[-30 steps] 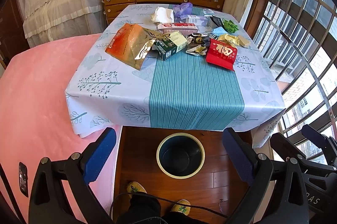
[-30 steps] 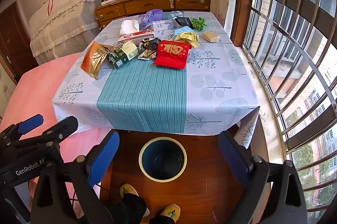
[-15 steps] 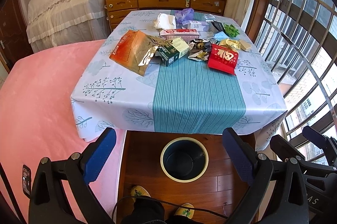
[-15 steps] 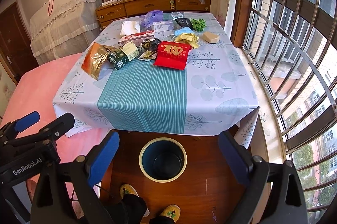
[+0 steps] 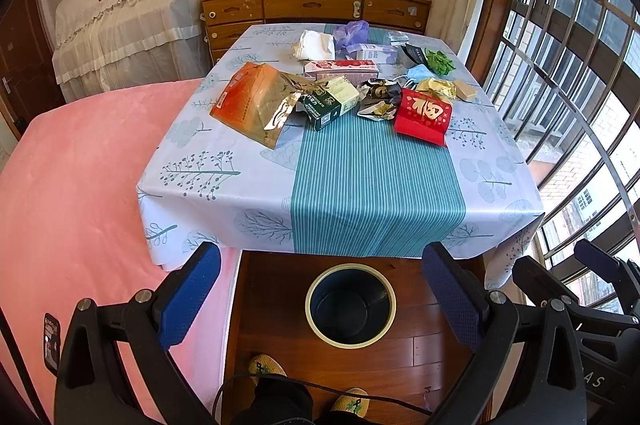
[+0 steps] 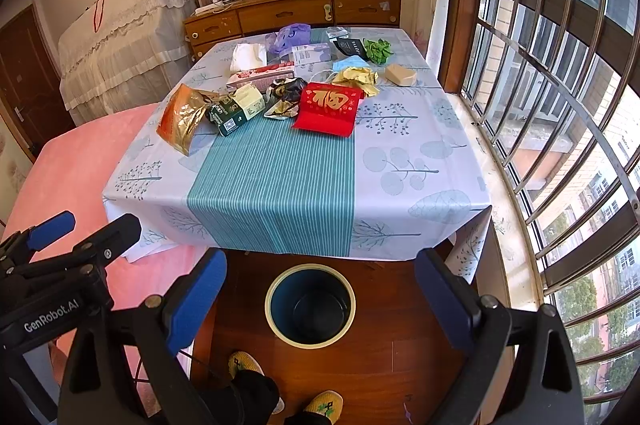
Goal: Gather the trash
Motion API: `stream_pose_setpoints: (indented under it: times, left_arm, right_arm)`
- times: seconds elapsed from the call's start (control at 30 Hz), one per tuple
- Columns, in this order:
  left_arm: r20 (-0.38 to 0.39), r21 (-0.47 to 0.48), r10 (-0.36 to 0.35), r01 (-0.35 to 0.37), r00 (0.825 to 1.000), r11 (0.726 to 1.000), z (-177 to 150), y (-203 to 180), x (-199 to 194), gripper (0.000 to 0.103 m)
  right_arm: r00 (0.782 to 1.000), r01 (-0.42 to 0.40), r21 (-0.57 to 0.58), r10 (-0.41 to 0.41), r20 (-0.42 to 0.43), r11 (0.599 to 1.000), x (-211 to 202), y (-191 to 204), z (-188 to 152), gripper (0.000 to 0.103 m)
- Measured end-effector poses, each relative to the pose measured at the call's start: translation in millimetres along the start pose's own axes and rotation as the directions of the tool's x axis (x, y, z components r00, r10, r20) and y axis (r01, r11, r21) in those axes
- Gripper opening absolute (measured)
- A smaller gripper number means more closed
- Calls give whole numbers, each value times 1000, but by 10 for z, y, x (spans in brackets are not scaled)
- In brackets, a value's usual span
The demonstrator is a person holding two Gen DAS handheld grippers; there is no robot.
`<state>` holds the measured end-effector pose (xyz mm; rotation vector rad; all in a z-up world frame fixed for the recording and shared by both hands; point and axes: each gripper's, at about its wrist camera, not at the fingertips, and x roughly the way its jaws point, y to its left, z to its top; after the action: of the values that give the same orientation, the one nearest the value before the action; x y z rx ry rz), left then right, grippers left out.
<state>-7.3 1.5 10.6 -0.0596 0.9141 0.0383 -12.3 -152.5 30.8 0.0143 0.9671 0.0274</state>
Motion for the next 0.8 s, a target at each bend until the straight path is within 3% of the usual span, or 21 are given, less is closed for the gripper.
stream_pose_setpoints:
  times: [0.8]
  left_arm:
    - [21, 4, 41, -41, 999, 999, 122, -43, -80, 99]
  right_arm:
    - [999, -22, -15, 23, 33, 1000, 1, 1, 205, 96]
